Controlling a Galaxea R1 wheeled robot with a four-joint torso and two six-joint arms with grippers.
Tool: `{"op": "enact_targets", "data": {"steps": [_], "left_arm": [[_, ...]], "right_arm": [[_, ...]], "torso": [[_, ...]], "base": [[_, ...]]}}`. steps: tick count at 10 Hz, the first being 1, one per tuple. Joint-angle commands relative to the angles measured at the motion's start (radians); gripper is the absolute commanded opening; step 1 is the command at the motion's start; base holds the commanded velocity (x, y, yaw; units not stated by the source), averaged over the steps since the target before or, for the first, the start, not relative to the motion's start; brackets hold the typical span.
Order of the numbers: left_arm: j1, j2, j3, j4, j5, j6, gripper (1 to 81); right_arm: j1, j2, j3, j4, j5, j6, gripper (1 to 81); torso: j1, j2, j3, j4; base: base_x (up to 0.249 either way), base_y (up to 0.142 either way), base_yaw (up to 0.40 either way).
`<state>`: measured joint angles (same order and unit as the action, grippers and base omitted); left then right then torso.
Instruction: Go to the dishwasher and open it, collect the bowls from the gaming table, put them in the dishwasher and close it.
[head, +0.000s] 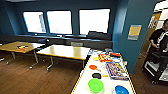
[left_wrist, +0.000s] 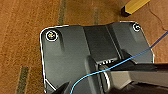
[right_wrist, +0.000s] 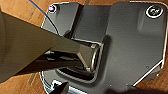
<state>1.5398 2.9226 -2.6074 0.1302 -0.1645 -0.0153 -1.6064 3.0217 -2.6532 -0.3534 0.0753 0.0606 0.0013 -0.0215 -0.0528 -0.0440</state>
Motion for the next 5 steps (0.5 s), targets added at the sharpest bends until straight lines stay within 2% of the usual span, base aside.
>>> {"op": "enact_targets", "data": {"steps": [1,4,5], "left_arm": [[-0.042,-0.009,0.003,0.0,0.043,0.002,81.1],[-0.043,-0.009,0.003,-0.001,0.043,0.002,81.1],[-0.042,-0.009,0.003,-0.001,0.043,0.002,81.1]], "right_arm": [[0.038,0.001,0.006,-0.012,-0.049,-0.002,81.1],[0.038,0.001,0.006,-0.012,-0.049,-0.002,81.1],[0.038,0.001,0.006,-0.012,-0.051,-0.002,81.1]], "torso": [[0.0,0.0,0.0,0.0],[0.0,0.0,0.0,0.0],[0.0,0.0,0.0,0.0]], "base": [[0.0,0.0,-0.38],[0.0,0.0,-0.371],[0.0,0.0,-0.17]]}}
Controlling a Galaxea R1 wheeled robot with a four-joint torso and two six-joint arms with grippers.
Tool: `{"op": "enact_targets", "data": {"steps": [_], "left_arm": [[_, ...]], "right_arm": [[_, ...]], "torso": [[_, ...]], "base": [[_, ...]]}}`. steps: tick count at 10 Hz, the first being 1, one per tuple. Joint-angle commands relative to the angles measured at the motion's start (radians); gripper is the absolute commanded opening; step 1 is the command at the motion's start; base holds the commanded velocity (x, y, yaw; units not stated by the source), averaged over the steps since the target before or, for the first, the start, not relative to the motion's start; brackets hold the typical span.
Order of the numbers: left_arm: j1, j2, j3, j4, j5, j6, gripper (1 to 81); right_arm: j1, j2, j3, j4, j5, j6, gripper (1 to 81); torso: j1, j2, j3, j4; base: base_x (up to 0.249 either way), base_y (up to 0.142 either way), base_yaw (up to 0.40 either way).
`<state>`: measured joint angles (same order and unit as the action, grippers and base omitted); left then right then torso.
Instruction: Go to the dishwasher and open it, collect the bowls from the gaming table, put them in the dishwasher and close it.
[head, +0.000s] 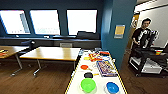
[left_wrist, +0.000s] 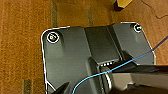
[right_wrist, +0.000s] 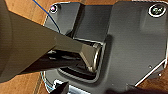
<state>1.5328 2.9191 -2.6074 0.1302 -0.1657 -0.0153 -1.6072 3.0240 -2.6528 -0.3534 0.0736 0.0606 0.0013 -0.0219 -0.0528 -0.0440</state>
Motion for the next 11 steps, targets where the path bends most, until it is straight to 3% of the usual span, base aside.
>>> {"op": "enact_targets", "data": {"steps": [1,11], "left_arm": [[-0.035,-0.004,0.003,-0.001,0.045,0.002,81.1],[-0.035,-0.006,0.003,-0.001,0.043,0.002,81.1]], "right_arm": [[0.039,-0.002,0.005,-0.012,-0.049,-0.002,81.1],[0.039,0.0,0.005,-0.007,-0.051,-0.001,81.1]], "torso": [[0.0,0.0,0.0,0.0],[0.0,0.0,0.0,0.0]], "base": [[0.0,0.0,0.0],[0.018,0.0,0.0]]}}
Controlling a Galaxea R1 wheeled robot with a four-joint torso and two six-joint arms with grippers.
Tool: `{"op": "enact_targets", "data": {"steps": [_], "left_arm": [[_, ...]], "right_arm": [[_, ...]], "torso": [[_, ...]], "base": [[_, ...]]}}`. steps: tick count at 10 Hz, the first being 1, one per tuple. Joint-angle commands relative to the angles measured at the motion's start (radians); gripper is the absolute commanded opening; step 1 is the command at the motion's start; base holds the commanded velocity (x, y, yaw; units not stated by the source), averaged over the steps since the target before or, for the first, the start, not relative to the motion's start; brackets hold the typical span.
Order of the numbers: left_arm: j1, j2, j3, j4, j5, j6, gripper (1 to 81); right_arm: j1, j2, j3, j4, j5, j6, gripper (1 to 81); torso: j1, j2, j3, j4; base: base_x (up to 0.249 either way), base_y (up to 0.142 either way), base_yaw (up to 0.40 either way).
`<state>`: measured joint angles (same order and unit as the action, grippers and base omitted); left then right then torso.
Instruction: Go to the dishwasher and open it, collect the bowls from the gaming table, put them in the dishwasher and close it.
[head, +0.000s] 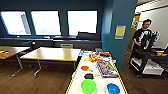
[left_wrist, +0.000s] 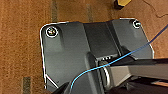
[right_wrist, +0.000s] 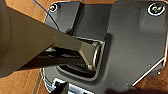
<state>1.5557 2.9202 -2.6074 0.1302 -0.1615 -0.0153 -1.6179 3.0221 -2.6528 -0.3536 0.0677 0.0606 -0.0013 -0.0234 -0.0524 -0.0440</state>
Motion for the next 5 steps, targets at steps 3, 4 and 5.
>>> {"op": "enact_targets", "data": {"steps": [3,4,5], "left_arm": [[-0.058,-0.005,0.003,-0.001,0.039,0.003,81.1],[-0.058,-0.005,0.003,-0.001,0.039,0.003,81.1],[-0.058,-0.005,0.003,0.0,0.039,0.003,81.1]], "right_arm": [[0.049,0.002,0.007,-0.005,-0.046,0.001,81.1],[0.049,0.002,0.007,-0.007,-0.048,-0.001,81.1],[0.048,0.002,0.005,-0.011,-0.051,-0.002,81.1]], "torso": [[0.002,0.001,0.0,0.0],[0.002,0.001,0.0,0.0],[0.002,0.001,0.0,0.0]], "base": [[0.117,0.0,0.0],[0.117,0.0,0.0],[0.117,0.0,0.0]]}}
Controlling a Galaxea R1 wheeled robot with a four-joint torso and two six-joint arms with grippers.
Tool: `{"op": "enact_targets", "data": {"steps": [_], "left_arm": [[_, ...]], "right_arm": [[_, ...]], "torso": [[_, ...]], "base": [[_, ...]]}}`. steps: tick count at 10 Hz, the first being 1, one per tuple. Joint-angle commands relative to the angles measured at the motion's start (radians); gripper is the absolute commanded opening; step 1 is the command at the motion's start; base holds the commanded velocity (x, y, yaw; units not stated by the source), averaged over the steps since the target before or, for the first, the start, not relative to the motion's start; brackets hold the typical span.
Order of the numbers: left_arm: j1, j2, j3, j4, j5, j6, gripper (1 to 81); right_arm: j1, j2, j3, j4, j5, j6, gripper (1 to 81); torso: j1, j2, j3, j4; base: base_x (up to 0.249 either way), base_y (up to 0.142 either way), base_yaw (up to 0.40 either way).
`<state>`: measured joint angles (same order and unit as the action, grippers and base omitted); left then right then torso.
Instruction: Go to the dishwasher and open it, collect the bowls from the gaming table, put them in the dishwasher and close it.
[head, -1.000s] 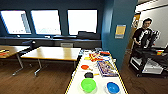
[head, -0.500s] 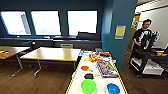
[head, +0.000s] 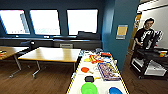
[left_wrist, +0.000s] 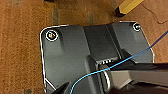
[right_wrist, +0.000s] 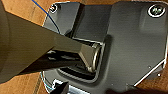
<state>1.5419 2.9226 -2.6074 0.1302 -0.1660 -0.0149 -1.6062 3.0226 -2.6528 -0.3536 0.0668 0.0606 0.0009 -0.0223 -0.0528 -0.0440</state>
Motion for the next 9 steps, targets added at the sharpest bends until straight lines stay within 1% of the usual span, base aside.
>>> {"op": "enact_targets", "data": {"steps": [1,4,5,6,7,8,9], "left_arm": [[-0.044,-0.008,0.003,-0.001,0.043,0.003,81.1],[-0.042,-0.011,0.004,-0.001,0.042,0.001,81.1],[-0.038,-0.015,0.01,0.0,0.036,0.001,81.1],[-0.033,-0.022,0.021,0.005,0.031,0.001,81.1],[-0.032,-0.048,0.063,0.009,0.029,0.001,81.1],[-0.029,-0.101,0.154,0.011,0.013,0.001,81.1],[-0.029,-0.153,0.24,0.012,0.003,0.003,81.1]], "right_arm": [[0.036,0.0,0.008,-0.01,-0.047,-0.001,81.1],[0.033,-0.014,0.021,0.002,-0.038,0.001,81.1],[0.033,-0.035,0.048,0.002,-0.027,0.005,81.1],[0.036,-0.08,0.107,0.002,-0.019,0.01,81.1],[0.038,-0.155,0.206,0.002,-0.002,0.015,81.1],[0.042,-0.251,0.339,0.018,0.027,0.043,81.1],[0.051,-0.308,0.413,0.022,0.03,0.073,81.1]], "torso": [[0.0,0.0,0.0,0.0],[0.0,0.001,0.0,0.0],[0.0,0.001,0.0,0.0],[0.0,0.001,0.0,0.0],[0.0,0.001,0.0,0.0],[0.0,0.001,0.0,0.0],[0.0,0.001,0.0,0.0]], "base": [[0.0,0.0,0.0],[0.0,0.0,0.0],[0.0,0.0,0.0],[0.0,0.0,0.0],[0.0,0.0,0.0],[0.0,0.0,0.0],[0.0,0.0,0.0]]}}
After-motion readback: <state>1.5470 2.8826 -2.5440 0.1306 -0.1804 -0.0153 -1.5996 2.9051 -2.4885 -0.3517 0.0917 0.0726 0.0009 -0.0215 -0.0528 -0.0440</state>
